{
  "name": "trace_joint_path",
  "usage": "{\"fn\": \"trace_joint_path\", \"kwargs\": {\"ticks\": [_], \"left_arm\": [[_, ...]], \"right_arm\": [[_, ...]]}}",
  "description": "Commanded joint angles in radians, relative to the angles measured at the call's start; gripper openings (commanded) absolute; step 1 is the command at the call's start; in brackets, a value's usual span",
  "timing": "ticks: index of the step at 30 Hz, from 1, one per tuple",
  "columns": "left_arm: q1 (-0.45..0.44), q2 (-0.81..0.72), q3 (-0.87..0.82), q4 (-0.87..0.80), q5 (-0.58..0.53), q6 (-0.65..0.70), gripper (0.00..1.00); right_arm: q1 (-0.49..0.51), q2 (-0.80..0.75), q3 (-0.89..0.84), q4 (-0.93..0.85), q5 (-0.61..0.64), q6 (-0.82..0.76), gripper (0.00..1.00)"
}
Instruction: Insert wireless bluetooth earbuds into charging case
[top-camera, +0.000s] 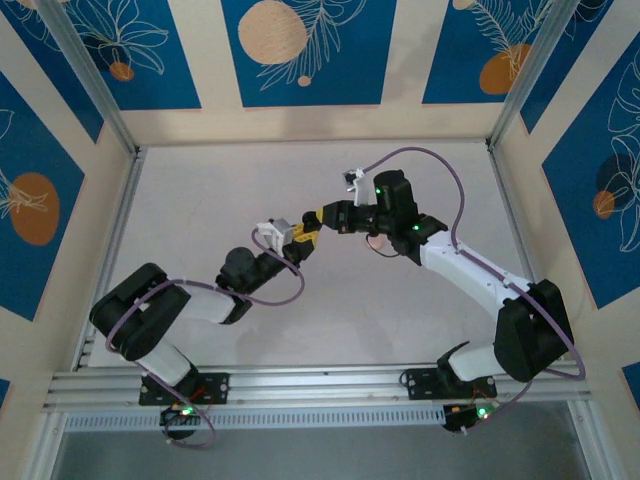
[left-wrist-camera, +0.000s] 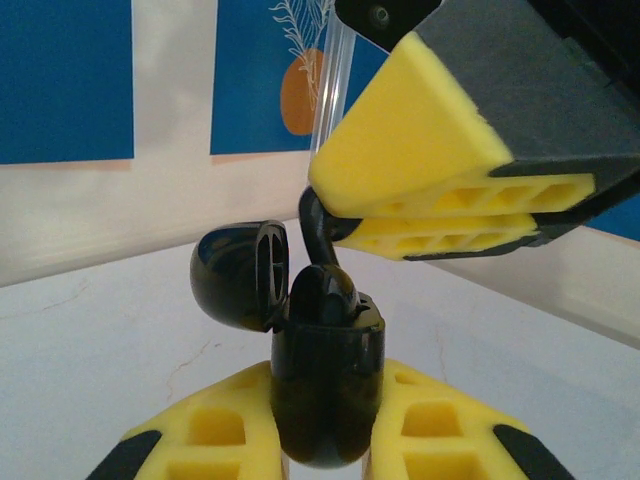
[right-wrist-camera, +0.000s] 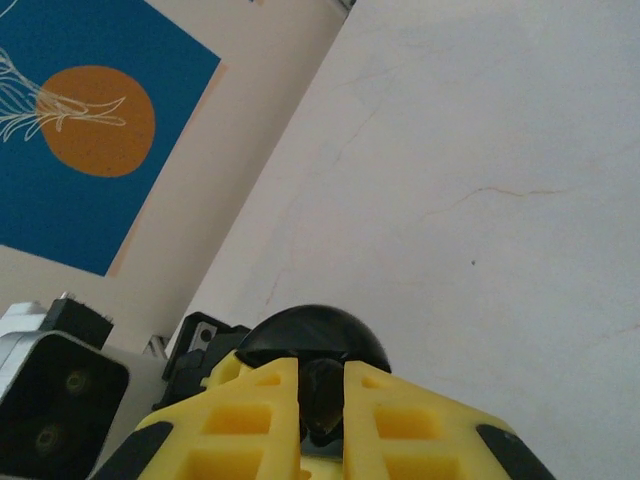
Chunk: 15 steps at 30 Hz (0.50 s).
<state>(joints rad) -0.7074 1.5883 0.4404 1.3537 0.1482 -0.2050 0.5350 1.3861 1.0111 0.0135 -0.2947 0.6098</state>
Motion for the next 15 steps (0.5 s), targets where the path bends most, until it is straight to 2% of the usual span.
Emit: {"fn": "trace_joint_path", "kwargs": {"ticks": [1, 9, 15], "left_arm": [[-0.010, -0.028, 0.030, 0.053, -0.007, -0.013, 0.11], [-0.008, -0.038, 0.027, 0.053, -0.006, -0.008, 0.11], [-0.009, -0.042, 0.033, 0.053, 0.038, -0.004, 0.12]], "right_arm": [[0.012, -0.022, -0.020, -0.007, -0.058, -0.015, 0.14], [0.009, -0.025, -0.032, -0.048, -0.064, -0.036, 0.14], [-0.005, -0.019, -0.029, -0.066, -0.047, -0.045, 0.14]]}}
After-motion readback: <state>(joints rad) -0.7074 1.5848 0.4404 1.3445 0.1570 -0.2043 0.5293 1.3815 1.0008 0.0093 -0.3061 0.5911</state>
